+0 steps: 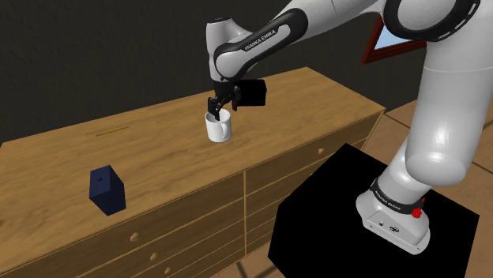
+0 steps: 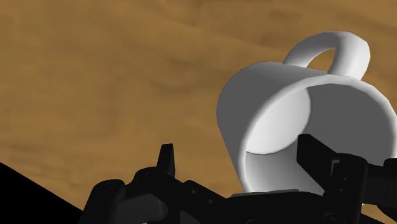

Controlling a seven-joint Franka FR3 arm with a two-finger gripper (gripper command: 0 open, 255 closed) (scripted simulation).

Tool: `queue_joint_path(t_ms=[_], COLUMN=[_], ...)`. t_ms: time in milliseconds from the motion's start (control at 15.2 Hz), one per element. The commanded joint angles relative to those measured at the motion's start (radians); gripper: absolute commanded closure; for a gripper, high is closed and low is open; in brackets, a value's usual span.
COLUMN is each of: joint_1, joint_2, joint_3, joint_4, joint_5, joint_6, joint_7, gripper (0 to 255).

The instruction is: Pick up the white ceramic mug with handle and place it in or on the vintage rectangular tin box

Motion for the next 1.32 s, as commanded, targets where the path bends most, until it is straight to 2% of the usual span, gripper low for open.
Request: queue_joint_path(t_ms=[0, 396, 462, 1056, 1254], joint_1=[0.0, 0.0, 0.0, 0.0, -0.002], joint_2=[0.002, 0.002, 0.002, 0.002, -0.016], joint_3=[-0.001, -0.001, -0.001, -0.001, 0.002], joint_4=[-0.007, -0.007, -0.007, -0.007, 0.009], joint_5=[-0.001, -0.001, -0.001, -0.001, 0.005], joint_6=[0.01, 0.01, 0.01, 0.01, -0.024], joint_7=[0.0, 0.0, 0.0, 0.0, -0.004], gripper=[0, 0, 255, 255, 255])
